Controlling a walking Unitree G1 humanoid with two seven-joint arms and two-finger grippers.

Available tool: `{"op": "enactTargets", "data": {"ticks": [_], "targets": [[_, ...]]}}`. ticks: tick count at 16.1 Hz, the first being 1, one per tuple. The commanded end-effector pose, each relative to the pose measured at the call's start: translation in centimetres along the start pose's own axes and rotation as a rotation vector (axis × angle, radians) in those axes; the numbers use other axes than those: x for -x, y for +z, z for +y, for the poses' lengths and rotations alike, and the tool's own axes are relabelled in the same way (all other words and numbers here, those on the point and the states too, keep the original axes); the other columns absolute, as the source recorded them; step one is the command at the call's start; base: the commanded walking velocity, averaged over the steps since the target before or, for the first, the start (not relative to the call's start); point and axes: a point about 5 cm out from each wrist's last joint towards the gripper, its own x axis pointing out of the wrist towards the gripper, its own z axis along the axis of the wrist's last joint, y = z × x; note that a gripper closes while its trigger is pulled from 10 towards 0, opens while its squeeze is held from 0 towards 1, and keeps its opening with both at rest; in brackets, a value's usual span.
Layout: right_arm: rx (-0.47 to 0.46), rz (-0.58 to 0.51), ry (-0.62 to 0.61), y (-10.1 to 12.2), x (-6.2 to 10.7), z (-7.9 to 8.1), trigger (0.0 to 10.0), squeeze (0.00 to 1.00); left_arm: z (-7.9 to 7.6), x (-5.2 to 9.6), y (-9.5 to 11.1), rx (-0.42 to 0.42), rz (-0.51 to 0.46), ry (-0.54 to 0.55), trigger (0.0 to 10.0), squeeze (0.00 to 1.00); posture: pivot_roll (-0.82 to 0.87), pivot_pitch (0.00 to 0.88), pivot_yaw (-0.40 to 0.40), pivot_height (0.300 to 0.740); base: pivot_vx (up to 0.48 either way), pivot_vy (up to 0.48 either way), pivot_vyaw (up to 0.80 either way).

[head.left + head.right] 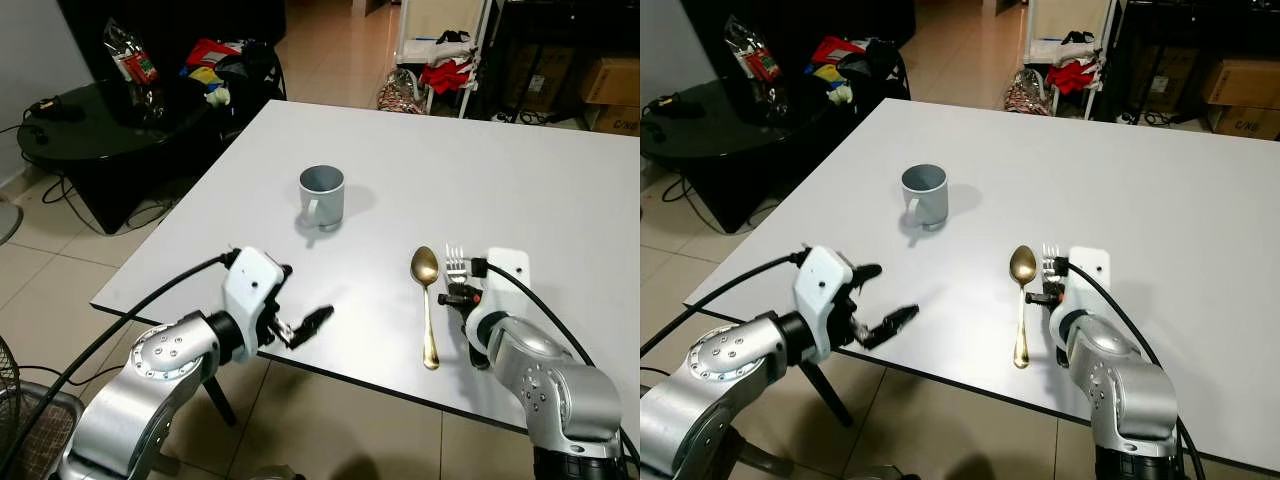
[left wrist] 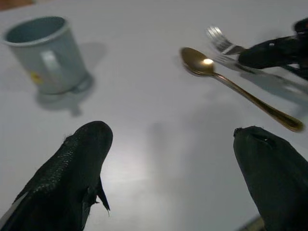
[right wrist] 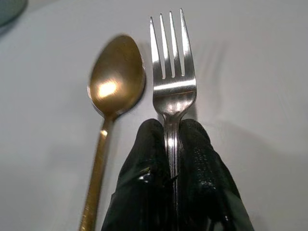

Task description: Setting the table

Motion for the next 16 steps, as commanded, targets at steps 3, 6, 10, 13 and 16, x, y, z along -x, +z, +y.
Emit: {"op": "enactTargets", "data": {"ticks": [3,6,10,13,16], "targets": [[-0.023,0.026,0.021,-0.7,-0.4,0.2,10.0,0.0,-0.1,0.2,0.0,-0.01,0.013,-0.012,10.0,0.0,0.13,0.0,0.096,0.74,0.0,0.0,0.0],[-0.041,0.027,0.037,-0.7,-1.0,0.3,10.0,0.0,-0.2,0.2,0.1,-0.013,0.016,-0.023,10.0,0.0,0.13,0.0,0.103,0.74,0.0,0.0,0.0],[-0.028,0.031,0.044,-0.5,-1.8,0.3,10.0,0.0,-0.2,0.3,0.2,-0.016,0.019,-0.03,10.0,0.0,0.13,0.0,0.099,0.74,0.0,0.0,0.0],[-0.036,0.054,0.052,-0.7,-1.4,0.5,10.0,0.96,-0.2,0.3,0.2,-0.015,0.017,-0.028,10.0,0.0,0.13,0.0,0.093,0.74,0.0,0.0,0.0],[-0.054,0.056,0.054,-0.7,-0.7,0.3,10.0,1.0,-0.2,0.3,0.2,-0.014,0.017,-0.03,10.0,0.0,0.13,0.0,0.096,0.74,0.0,0.0,0.0]]}}
